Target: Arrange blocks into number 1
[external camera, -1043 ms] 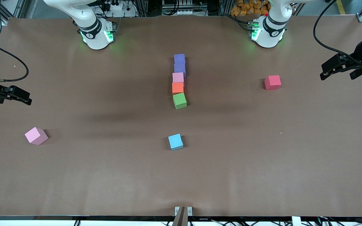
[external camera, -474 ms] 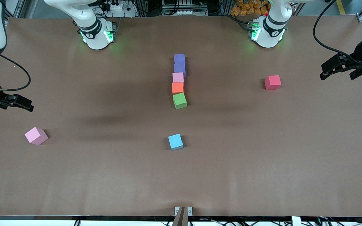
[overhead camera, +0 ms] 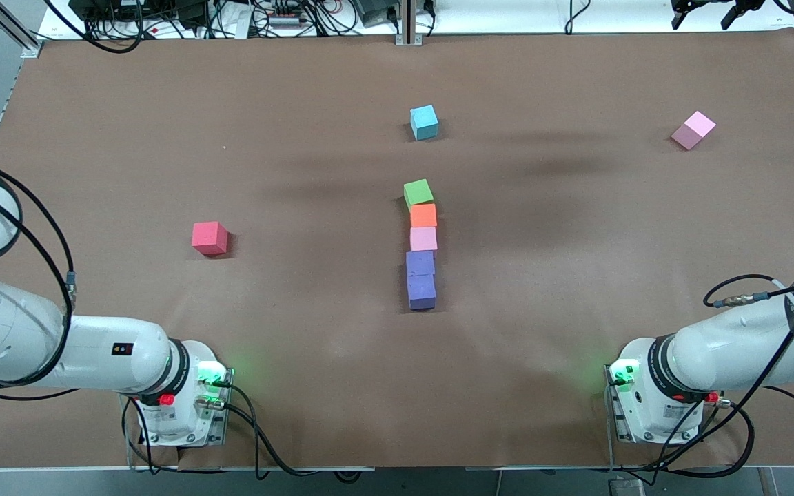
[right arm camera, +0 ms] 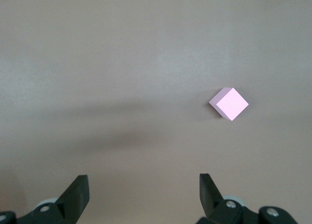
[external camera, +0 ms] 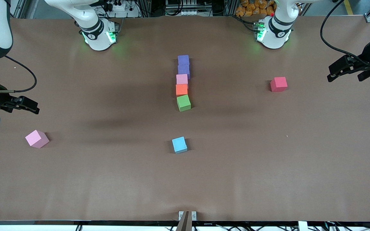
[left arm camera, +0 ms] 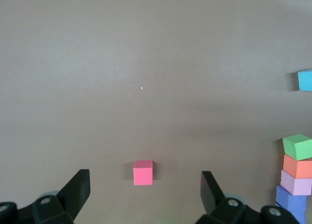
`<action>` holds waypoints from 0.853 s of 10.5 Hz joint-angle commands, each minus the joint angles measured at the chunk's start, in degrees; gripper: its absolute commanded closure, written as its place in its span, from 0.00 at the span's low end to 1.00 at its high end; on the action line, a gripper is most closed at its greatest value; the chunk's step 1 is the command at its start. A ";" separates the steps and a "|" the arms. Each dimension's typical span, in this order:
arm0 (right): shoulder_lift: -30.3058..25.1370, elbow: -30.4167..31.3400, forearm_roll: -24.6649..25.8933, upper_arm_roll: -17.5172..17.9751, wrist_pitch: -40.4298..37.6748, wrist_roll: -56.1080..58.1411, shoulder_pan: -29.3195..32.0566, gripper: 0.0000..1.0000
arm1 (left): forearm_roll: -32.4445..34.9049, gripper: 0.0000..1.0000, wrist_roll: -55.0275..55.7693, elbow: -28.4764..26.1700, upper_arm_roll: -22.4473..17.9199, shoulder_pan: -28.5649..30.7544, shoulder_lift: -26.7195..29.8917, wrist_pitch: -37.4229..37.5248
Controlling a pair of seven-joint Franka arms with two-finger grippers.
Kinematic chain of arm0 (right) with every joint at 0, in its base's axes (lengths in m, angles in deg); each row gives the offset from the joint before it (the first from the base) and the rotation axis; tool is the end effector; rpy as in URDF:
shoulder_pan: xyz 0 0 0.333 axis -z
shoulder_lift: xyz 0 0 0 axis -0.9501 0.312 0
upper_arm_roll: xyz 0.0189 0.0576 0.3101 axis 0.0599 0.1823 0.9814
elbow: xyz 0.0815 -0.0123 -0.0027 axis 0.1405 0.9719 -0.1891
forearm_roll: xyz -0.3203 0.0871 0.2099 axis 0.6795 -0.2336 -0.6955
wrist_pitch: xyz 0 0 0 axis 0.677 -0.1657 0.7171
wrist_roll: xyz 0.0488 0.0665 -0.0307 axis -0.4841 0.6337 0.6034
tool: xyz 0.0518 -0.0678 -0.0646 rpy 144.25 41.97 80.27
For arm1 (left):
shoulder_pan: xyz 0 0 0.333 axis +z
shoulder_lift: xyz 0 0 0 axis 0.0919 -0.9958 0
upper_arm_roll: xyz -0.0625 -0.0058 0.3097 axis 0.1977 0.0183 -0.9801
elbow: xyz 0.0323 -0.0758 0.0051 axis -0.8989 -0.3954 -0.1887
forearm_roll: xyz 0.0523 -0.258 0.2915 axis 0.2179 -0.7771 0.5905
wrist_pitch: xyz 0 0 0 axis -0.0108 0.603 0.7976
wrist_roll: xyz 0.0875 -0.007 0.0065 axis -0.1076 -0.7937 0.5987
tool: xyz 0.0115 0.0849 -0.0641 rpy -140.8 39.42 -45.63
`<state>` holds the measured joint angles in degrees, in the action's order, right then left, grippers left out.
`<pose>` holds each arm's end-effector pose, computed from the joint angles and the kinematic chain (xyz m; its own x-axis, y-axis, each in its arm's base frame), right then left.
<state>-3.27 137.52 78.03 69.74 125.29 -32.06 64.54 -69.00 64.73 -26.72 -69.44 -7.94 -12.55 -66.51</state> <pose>0.6044 -0.0268 0.5546 0.9973 -0.0724 0.0114 -0.0726 -0.9972 0.0186 0.5500 -0.0514 0.6609 0.9994 0.0317 0.0113 0.0314 -0.9992 0.0247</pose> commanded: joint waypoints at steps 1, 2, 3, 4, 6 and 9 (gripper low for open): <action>-1.99 0.61 -0.63 0.20 -0.13 0.04 0.69 0.00 | -2.92 0.00 0.45 1.45 -0.42 0.55 -0.31 1.42; -2.17 0.26 -0.54 0.29 -0.57 0.21 1.13 0.00 | -2.93 0.00 0.54 1.45 -0.42 0.55 -0.31 1.42; -2.00 0.17 -0.63 0.29 -0.66 1.69 1.83 0.00 | -2.93 0.00 0.63 1.45 -0.50 0.55 -0.31 1.42; -1.73 -0.36 -0.63 0.37 -0.75 3.71 2.53 0.00 | -3.02 0.00 0.63 1.45 -0.51 0.73 -0.31 1.42; -1.64 -2.20 -0.54 0.03 -3.55 4.34 2.45 0.00 | -4.06 0.00 0.98 1.45 -0.51 0.73 -0.39 1.42; -1.91 -2.64 -0.45 -0.06 -3.82 4.34 2.80 0.00 | -4.42 0.00 1.07 1.45 -0.42 0.29 -0.48 1.34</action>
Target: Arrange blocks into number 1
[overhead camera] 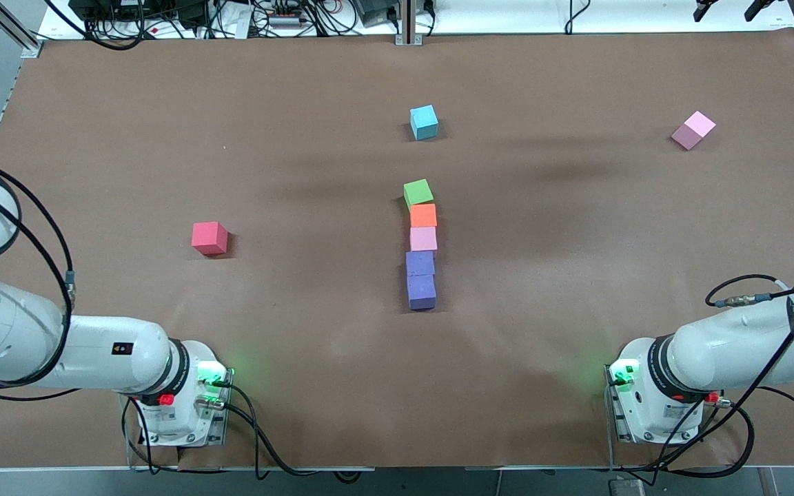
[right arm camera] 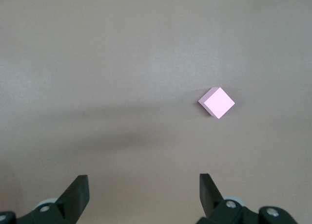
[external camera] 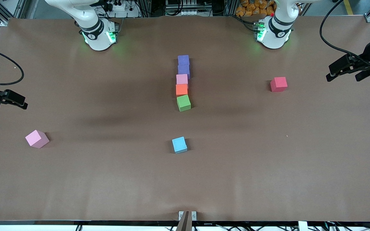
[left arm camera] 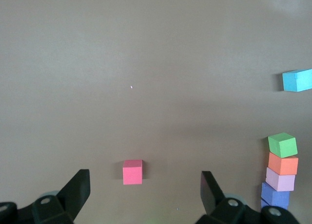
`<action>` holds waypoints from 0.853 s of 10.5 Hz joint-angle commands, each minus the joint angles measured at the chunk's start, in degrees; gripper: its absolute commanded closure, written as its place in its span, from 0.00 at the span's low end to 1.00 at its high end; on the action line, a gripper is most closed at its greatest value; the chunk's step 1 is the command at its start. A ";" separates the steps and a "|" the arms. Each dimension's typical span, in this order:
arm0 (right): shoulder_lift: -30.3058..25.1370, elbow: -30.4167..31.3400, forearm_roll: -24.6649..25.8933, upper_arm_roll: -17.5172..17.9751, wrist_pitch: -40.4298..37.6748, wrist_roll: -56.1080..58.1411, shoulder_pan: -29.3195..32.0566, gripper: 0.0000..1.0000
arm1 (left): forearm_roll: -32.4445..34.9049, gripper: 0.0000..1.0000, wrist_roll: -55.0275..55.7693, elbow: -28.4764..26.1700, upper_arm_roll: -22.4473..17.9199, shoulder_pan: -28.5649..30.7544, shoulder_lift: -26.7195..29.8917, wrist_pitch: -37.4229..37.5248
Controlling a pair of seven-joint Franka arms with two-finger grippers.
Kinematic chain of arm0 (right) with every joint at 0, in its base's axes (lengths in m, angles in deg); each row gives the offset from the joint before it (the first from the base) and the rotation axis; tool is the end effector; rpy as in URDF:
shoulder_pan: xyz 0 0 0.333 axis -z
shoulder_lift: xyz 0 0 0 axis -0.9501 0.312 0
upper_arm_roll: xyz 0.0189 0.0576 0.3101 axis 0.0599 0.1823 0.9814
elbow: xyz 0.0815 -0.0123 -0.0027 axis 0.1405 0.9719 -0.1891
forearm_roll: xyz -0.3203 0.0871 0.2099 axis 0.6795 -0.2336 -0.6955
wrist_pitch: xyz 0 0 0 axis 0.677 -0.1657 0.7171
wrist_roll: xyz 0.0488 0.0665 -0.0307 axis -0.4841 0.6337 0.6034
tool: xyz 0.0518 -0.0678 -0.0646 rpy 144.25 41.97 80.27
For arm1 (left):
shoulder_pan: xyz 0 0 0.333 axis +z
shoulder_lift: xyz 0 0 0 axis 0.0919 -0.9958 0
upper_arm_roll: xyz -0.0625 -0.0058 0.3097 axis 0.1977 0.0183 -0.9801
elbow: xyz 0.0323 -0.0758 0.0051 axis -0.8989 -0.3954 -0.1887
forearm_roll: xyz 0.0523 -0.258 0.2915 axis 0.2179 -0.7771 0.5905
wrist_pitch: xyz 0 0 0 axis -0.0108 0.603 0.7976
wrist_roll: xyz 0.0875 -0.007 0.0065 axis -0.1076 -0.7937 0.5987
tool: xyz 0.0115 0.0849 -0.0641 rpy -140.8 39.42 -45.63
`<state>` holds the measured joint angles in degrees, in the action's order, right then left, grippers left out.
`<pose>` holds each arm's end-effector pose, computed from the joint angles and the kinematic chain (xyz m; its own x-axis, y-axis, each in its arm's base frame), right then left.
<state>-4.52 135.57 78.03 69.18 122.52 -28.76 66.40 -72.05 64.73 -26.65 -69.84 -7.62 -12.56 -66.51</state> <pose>0.5949 -0.0519 0.5797 0.9982 -0.0570 0.0178 -0.0573 -0.9982 0.0166 0.5501 -0.0506 0.6617 0.9992 0.0395 0.0061 0.0389 -0.9963 0.0772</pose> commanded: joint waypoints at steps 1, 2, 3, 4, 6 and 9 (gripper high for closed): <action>-0.65 -0.78 -0.45 0.50 -3.05 0.96 0.85 0.00 | -1.38 0.00 1.07 1.38 -0.01 -0.03 -0.48 1.42; -0.65 -0.87 -0.45 0.58 -4.64 0.96 0.85 0.00 | -1.38 0.00 1.07 1.38 -0.01 -0.03 -0.48 1.34; -0.82 -1.22 -0.54 0.67 -5.35 0.78 0.85 0.00 | -1.38 0.00 1.07 1.38 0.07 -0.20 -0.48 1.42; -0.91 -1.66 -0.54 0.76 -6.40 0.61 0.76 0.00 | -1.38 0.00 1.07 1.38 0.07 -0.29 -0.48 1.34; -0.91 -3.76 -0.63 0.76 -9.39 0.34 0.76 0.00 | -1.46 0.00 1.07 1.38 0.07 -0.03 -0.48 1.42; -0.91 -4.12 -0.63 0.76 -9.67 0.34 0.76 0.00 | -0.85 0.00 0.89 1.38 0.16 0.06 -0.39 1.34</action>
